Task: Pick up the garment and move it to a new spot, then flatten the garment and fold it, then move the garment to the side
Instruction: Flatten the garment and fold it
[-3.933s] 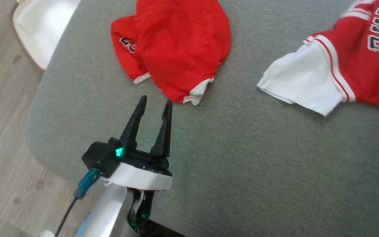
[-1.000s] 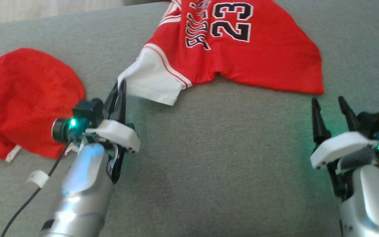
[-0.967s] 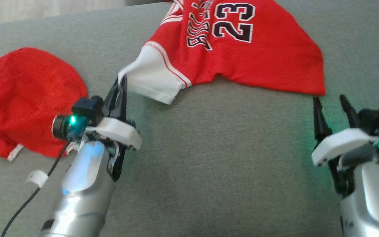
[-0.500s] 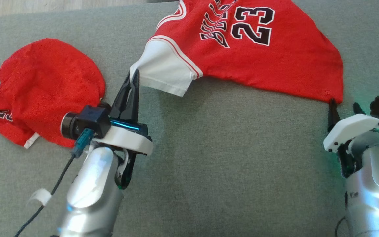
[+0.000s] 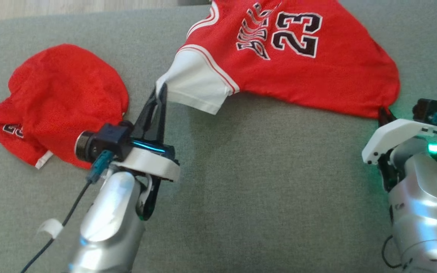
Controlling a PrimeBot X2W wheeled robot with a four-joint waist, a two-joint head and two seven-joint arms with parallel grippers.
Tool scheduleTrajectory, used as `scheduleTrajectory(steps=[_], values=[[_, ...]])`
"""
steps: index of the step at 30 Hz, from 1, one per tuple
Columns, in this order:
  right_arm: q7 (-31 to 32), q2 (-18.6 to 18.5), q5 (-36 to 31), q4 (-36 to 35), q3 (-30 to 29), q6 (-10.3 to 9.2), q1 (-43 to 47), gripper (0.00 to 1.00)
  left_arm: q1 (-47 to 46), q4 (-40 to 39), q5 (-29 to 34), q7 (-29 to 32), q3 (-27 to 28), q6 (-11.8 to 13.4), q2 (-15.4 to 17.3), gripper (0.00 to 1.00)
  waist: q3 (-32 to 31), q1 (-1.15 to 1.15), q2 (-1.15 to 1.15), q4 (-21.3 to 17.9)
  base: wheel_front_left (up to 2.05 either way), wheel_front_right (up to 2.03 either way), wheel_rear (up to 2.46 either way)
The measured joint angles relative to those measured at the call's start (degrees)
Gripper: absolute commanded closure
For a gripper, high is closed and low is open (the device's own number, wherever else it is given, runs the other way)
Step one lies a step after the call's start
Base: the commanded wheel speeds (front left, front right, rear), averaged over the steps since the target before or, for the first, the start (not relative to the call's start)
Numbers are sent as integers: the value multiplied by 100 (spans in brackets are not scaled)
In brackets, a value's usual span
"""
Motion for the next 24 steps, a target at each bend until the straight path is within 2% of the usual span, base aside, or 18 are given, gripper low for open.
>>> scheduleTrajectory(steps=[2,5,10,18,24], values=[[-56,0,-1,18,73,0,0,100,28,-21,-31,0,65,25,-1,100,-46,0,0,-10,0,0,0],[-344,4,192,-141,560,0,-139,100,83,-244,-134,0,483,35,27,100,-280,0,0,-82,0,0,0],[-567,-51,649,-1056,1601,0,-603,100,13,-678,-394,-1,935,-25,88,100,-635,-1,0,-227,0,0,0],[-391,-1007,1605,-3030,2523,0,-735,100,-1068,-1719,-480,102,1273,-67,377,100,-1196,-1,0,-380,0,0,0],[56,-1292,1757,-4636,2595,0,-594,100,-1230,-2709,-541,611,1349,-20,611,100,-1523,-2,0,-444,0,0,0]])
